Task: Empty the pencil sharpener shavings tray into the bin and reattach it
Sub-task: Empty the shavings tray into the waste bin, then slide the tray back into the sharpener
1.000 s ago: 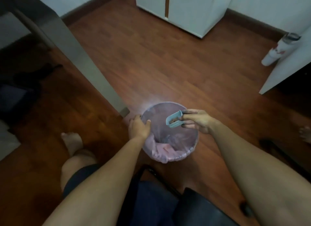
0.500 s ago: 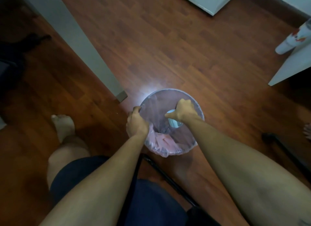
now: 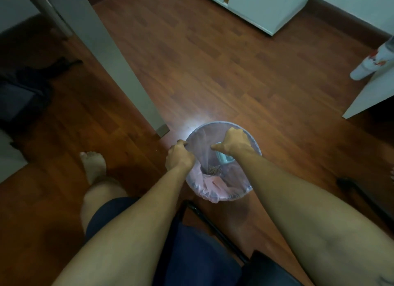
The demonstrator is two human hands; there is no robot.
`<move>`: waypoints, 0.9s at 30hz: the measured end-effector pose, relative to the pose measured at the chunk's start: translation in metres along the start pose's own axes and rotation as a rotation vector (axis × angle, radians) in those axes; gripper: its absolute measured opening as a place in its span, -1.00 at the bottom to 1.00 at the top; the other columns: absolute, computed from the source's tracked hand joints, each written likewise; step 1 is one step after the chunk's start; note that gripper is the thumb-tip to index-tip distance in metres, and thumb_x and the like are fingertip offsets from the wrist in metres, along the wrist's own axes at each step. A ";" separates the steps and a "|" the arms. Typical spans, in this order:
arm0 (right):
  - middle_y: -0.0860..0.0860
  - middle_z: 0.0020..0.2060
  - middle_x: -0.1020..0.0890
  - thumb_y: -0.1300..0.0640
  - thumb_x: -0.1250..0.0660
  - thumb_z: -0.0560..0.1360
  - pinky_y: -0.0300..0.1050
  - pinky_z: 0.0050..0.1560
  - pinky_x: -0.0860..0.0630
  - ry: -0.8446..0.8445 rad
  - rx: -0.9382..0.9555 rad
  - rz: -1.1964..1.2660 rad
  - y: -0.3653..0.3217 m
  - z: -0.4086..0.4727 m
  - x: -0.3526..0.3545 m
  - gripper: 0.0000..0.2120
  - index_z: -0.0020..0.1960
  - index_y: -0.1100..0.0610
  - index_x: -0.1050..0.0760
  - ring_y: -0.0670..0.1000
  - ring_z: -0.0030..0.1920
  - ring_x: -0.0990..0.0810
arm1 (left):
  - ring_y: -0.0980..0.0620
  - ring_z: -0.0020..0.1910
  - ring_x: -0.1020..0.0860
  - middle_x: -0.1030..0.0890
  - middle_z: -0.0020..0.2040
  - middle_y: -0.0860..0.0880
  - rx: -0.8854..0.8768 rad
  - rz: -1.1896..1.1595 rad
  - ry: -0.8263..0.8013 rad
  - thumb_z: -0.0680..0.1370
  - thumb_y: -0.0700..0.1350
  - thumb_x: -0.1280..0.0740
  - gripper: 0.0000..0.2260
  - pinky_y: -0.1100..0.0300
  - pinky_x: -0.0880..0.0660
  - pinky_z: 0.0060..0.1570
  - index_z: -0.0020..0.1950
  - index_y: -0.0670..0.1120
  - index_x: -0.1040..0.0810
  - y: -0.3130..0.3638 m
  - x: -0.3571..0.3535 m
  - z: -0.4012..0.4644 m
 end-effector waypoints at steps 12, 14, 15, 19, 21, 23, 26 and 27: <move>0.16 -0.14 -0.59 -0.29 -0.47 0.31 -0.06 -0.30 -0.52 0.081 0.110 0.313 -0.075 -0.089 0.103 -0.43 -0.20 0.25 -0.51 0.13 -0.22 -0.59 | -0.13 0.22 -0.56 -0.63 0.21 -0.10 -0.159 -0.047 0.182 0.53 0.02 -0.25 -0.72 0.14 -0.46 0.18 0.19 0.01 -0.60 0.067 0.140 -0.056; 0.17 -0.13 -0.65 -0.35 -0.43 0.28 -0.05 -0.23 -0.60 0.112 0.133 0.330 -0.090 -0.110 0.127 -0.41 -0.19 0.23 -0.56 0.14 -0.20 -0.64 | -0.13 0.25 -0.54 -0.65 0.18 -0.08 -0.202 -0.046 0.245 0.54 0.01 -0.26 -0.74 0.14 -0.46 0.18 0.16 0.01 -0.62 0.080 0.172 -0.072; 0.17 -0.11 -0.66 -0.37 -0.41 0.25 -0.03 -0.17 -0.64 0.130 0.147 0.352 -0.097 -0.120 0.138 -0.37 -0.15 0.23 -0.59 0.16 -0.17 -0.67 | -0.12 0.26 -0.53 -0.66 0.17 -0.07 -0.219 -0.038 0.266 0.54 0.02 -0.26 -0.75 0.13 -0.46 0.20 0.14 0.02 -0.62 0.086 0.186 -0.079; 0.16 -0.15 -0.65 -0.36 -0.39 0.25 0.06 -0.05 -0.67 0.181 0.253 0.442 -0.135 -0.172 0.187 -0.38 -0.19 0.24 -0.58 0.17 -0.14 -0.67 | -0.12 0.20 -0.59 -0.67 0.16 -0.07 -0.266 -0.063 0.383 0.51 0.06 -0.28 -0.80 0.05 -0.51 0.23 0.05 0.08 -0.64 0.103 0.256 -0.118; 0.14 -0.26 -0.64 -0.32 -0.39 0.28 0.07 -0.05 -0.67 0.202 0.318 0.499 -0.157 -0.205 0.209 -0.44 -0.28 0.23 -0.55 0.14 -0.18 -0.66 | -0.13 0.18 -0.60 -0.68 0.15 -0.07 -0.298 -0.070 0.446 0.50 0.06 -0.29 -0.82 0.05 -0.53 0.20 0.00 0.08 -0.63 0.108 0.294 -0.141; 0.12 -0.32 -0.62 -0.27 -0.39 0.29 0.05 -0.05 -0.67 0.217 0.367 0.566 -0.178 -0.232 0.226 -0.48 -0.31 0.23 -0.54 0.11 -0.20 -0.64 | -0.15 0.17 -0.60 -0.68 0.12 -0.08 -0.333 -0.056 0.490 0.49 0.06 -0.28 -0.84 0.05 -0.53 0.16 -0.03 0.07 -0.61 0.111 0.329 -0.163; 0.16 -0.19 -0.63 -0.26 -0.42 0.26 0.03 -0.10 -0.67 0.198 0.431 0.671 -0.212 -0.261 0.242 -0.47 -0.18 0.24 -0.56 0.12 -0.16 -0.65 | -0.16 0.12 -0.62 -0.70 0.07 -0.11 -0.355 -0.054 0.536 0.48 0.05 -0.28 -0.87 0.03 -0.56 0.12 -0.07 0.05 -0.57 0.105 0.373 -0.191; 0.17 -0.13 -0.63 -0.24 -0.43 0.22 -0.01 -0.19 -0.65 0.176 0.452 0.715 -0.226 -0.272 0.244 -0.48 -0.14 0.22 -0.57 0.13 -0.18 -0.65 | -0.17 0.10 -0.63 -0.70 0.07 -0.11 -0.353 -0.071 0.556 0.47 0.05 -0.28 -0.86 0.02 -0.58 0.10 -0.07 0.04 -0.57 0.099 0.389 -0.200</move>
Point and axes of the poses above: each hand's wrist, its own z-axis towards the middle knuckle, its own x-axis out of the back of the hand, y = z × x, the point moved 6 cm from there along z, towards the middle knuckle
